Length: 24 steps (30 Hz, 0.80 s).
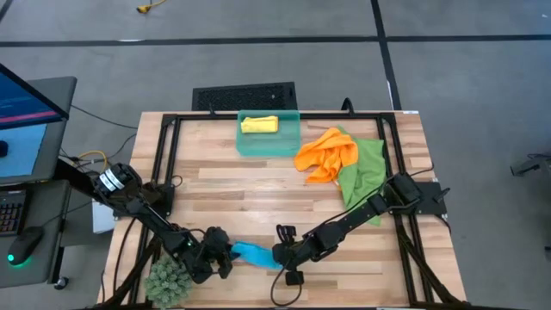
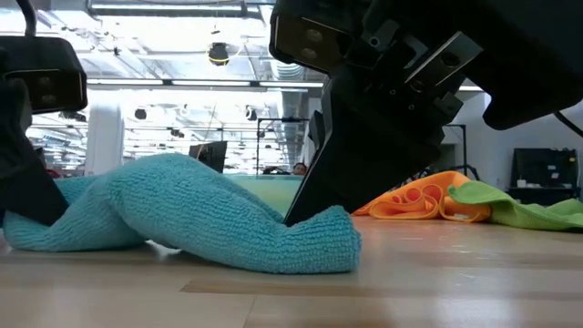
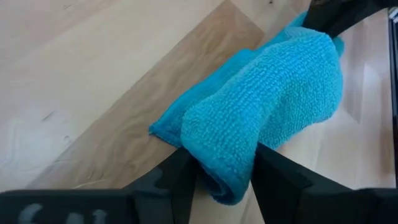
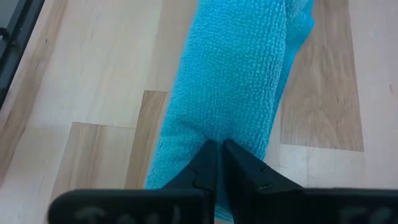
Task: Roll microfiber towels into tight, uniform cylinder then place into a basket
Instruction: Roll the blue microfiber towel
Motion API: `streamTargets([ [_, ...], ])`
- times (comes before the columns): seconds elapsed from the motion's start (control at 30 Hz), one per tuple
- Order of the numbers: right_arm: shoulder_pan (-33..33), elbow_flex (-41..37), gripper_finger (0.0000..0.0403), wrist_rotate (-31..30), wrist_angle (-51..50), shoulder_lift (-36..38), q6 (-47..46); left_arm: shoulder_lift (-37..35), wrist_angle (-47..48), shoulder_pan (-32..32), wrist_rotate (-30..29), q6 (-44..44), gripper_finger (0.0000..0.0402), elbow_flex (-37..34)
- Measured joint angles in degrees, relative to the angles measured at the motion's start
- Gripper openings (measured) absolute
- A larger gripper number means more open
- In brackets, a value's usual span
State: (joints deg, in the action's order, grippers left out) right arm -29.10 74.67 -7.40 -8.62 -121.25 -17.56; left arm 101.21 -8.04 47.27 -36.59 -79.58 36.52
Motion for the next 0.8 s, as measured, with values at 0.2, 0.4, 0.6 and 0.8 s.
streamTargets([
  [0.2, -0.02, 0.00, 0.0043, 0.00, 0.00, 0.01, -0.02, 0.09, 0.18, -0.17, -0.84, 0.80, 0.0037, -0.05],
  [0.4, 0.17, 0.00, 0.0052, 0.07, 0.04, 0.00, -0.31, 0.10, -0.14, -0.17, -0.97, 1.48, 0.0015, -0.05],
  [0.6, 0.76, 0.00, 0.0082, 0.49, 0.09, 0.00, -3.01, 0.15, -0.24, -0.31, 1.37, 2.24, 0.0006, 1.03],
  [0.8, 1.35, 0.11, 0.0141, 0.77, 0.42, 0.02, -3.43, 0.26, 0.06, -0.28, 5.31, 5.45, 0.0004, 3.26],
])
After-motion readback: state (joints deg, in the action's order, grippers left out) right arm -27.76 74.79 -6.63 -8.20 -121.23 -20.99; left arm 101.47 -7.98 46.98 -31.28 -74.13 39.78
